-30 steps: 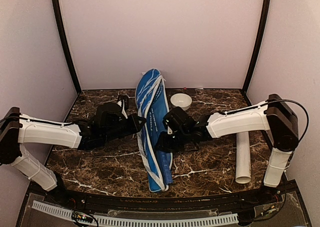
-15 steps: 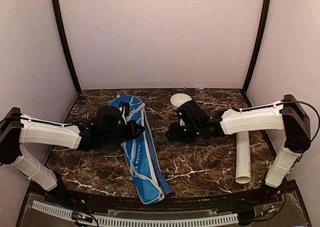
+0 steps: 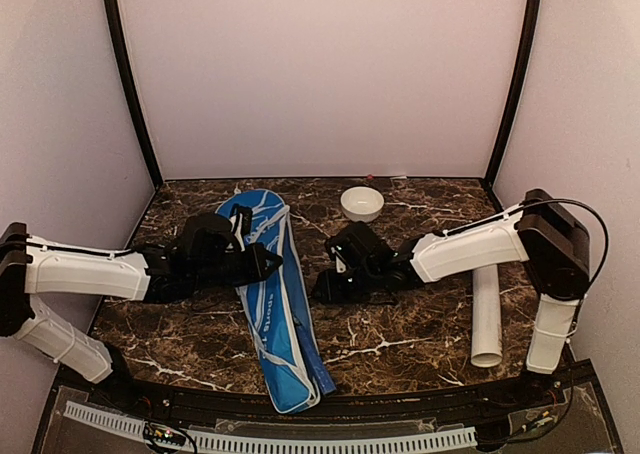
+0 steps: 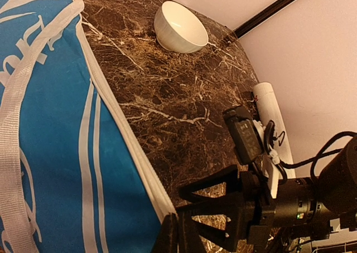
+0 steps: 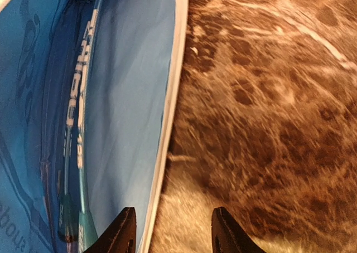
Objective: Pack up the badminton gear
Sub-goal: Adjust the racket bag at the center of the board.
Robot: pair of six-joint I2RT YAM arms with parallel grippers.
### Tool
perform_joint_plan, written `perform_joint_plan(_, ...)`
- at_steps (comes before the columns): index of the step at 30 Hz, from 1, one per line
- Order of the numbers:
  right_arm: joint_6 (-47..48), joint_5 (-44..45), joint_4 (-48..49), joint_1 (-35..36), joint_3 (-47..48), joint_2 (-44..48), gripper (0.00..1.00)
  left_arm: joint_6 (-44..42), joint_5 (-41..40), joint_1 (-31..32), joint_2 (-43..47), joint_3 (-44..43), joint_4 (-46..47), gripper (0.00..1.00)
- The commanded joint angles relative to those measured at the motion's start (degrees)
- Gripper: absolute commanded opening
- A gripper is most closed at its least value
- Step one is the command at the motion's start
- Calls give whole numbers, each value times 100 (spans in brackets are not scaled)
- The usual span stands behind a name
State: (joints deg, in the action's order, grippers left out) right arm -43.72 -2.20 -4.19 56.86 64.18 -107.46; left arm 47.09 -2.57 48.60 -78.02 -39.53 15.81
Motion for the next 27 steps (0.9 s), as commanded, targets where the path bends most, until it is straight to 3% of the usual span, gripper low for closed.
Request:
perform_joint_plan(1, 316, -81, 421, 9, 619, -436, 45, -112, 55, -42, 417, 104, -66, 0)
perform_joint_plan(23, 159, -638, 1054, 9, 1244, -1670, 34, -60, 47, -79, 744, 296, -211, 0)
perform_joint_plan(27, 82, -696, 1086, 9, 1393, -1836, 22, -52, 46, -79, 768, 296, -234, 0)
